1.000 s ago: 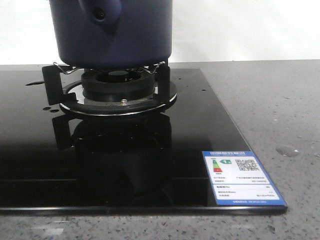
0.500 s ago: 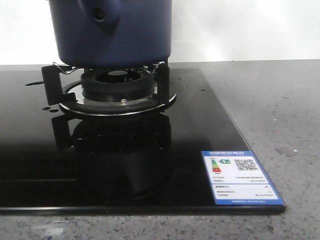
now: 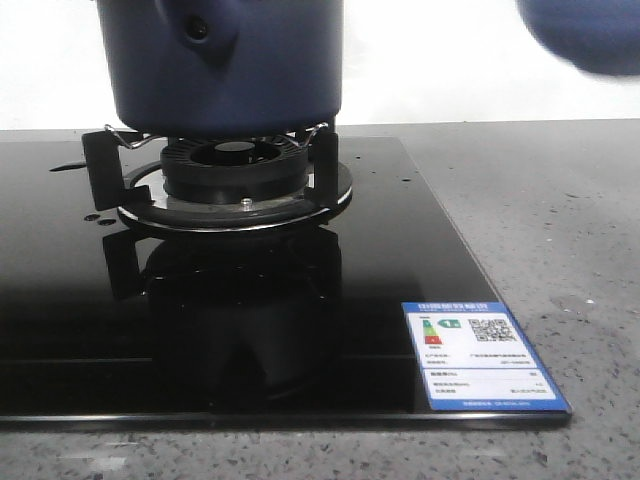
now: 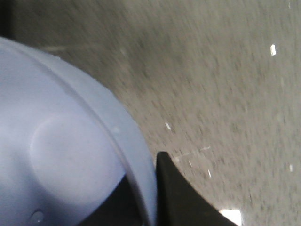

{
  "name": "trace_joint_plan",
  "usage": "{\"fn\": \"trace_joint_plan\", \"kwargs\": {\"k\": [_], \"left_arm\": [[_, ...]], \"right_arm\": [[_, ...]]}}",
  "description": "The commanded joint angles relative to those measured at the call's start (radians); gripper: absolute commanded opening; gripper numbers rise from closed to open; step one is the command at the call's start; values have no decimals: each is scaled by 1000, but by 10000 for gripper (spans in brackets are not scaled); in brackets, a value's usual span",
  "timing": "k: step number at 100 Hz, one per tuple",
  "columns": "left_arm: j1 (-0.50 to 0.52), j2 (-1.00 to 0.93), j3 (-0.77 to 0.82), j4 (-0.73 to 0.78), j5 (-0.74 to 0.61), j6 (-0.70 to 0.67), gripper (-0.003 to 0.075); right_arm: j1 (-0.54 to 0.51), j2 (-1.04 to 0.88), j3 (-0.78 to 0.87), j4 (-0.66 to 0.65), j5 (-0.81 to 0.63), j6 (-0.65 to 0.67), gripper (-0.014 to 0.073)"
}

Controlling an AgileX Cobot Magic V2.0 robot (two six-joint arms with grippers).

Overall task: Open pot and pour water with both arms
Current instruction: 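Carry the blue bowl back and lower it onto the counter with the right gripper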

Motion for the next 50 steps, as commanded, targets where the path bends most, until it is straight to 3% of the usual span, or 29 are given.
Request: {"fn": "trace_joint_plan", "kwargs": {"k": [1,18,50], "left_arm": [[-20,33,-64,-58,-5,13,158],[-23,142,-111,-74,-5,13,158],[-23,253,-158,-112,1,13,158]], "right_arm": [[-27,-82,89,28,-96,-16,-51],[-42,-103,226,33,-104,-51,-51],[-42,-105,272,35,-88,-51,-51]]}}
